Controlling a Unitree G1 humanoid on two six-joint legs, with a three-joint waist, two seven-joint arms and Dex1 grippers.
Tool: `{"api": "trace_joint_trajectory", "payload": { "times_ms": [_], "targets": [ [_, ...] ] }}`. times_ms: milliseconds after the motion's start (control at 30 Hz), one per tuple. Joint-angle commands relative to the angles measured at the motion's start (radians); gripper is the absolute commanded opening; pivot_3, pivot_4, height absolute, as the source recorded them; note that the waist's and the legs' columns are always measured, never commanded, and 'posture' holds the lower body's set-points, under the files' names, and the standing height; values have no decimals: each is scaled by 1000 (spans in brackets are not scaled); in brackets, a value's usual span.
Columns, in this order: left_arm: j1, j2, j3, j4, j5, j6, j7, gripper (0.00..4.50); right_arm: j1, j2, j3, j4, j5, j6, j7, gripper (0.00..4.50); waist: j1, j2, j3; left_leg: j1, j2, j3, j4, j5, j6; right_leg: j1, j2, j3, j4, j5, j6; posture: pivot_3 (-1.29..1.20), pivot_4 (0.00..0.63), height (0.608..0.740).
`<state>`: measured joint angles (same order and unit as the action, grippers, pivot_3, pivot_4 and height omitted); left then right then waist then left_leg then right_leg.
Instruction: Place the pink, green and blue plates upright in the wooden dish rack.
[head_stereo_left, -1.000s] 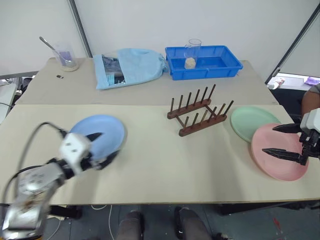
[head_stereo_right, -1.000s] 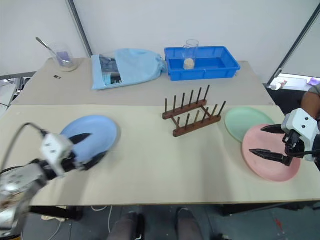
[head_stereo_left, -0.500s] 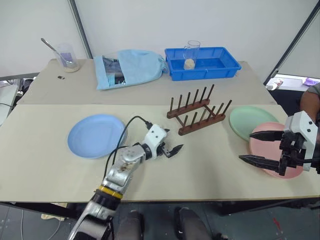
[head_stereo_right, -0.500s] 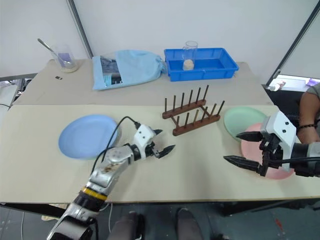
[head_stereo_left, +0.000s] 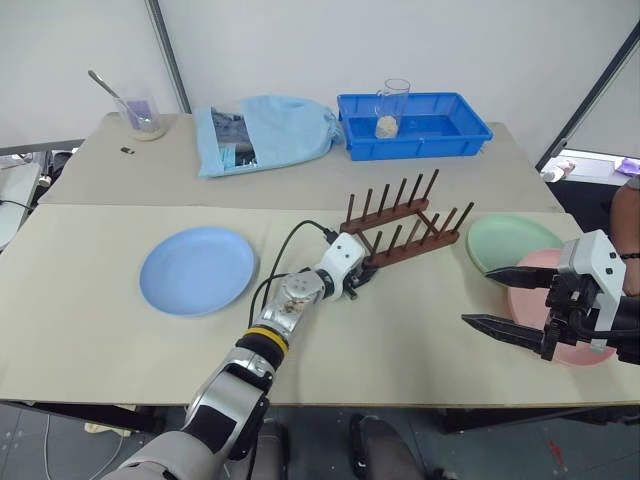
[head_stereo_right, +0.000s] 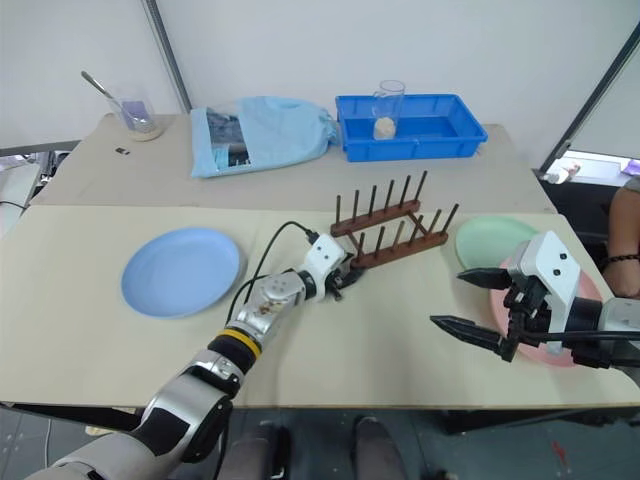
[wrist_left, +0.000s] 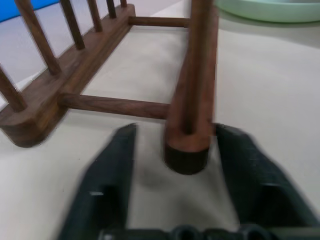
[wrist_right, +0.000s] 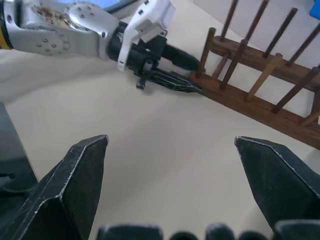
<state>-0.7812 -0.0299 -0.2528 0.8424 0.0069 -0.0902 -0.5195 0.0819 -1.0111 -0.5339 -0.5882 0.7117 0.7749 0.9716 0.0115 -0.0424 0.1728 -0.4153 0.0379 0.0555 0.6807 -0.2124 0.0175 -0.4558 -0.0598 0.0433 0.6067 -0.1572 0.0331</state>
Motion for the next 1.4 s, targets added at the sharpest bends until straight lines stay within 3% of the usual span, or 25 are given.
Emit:
{"api": "trace_joint_trajectory", "payload": {
  "times_ms": [33,233,433,567,1033,1067,1233,1400],
  "targets": [
    [-21,-19,14,36,9,-36,-8,891,-1,-3,-52,-22,18,1,-13,4500,0,0,0,0,0,0,0,0,0,0,0,0,0,0,0,0,150,720],
    [21,42,23,-39,-5,-59,-122,890,36,-8,-89,-23,11,-8,-6,4500,-3,0,0,0,0,-1,0,0,0,0,0,0,1,0,0,0,150,720],
    [141,213,-2,-342,-82,9,-431,890,132,-31,-182,-36,-1,-5,59,4500,-16,1,0,0,1,-1,-1,0,0,-1,1,0,2,-1,0,0,150,720],
    [151,311,-18,-409,-111,20,-591,890,184,-31,-228,-59,6,5,81,4500,-13,1,0,0,1,-1,0,0,0,-1,1,0,2,-1,0,0,150,720],
    [-20,209,-32,-105,-61,-90,-647,890,209,-23,-219,-94,2,6,45,4500,-9,0,0,-1,-1,-4,2,0,0,0,1,0,1,-1,0,0,150,720],
    [-26,211,-26,-97,-64,-92,-651,1944,209,-24,-217,-94,1,6,45,4500,-10,0,0,-1,-1,-4,1,0,0,0,1,0,1,-1,0,0,150,720],
    [-1,266,9,-172,-77,-84,-653,4269,208,-35,-197,-84,-16,-2,48,4500,-11,0,0,-2,-1,-5,1,0,0,0,1,0,1,-2,1,0,150,720],
    [141,399,16,-552,-162,128,-731,4428,202,-71,-105,-47,-110,-25,25,4500,-23,1,0,-1,0,-4,1,0,0,0,1,0,2,-2,1,0,150,720]
  ]
}}
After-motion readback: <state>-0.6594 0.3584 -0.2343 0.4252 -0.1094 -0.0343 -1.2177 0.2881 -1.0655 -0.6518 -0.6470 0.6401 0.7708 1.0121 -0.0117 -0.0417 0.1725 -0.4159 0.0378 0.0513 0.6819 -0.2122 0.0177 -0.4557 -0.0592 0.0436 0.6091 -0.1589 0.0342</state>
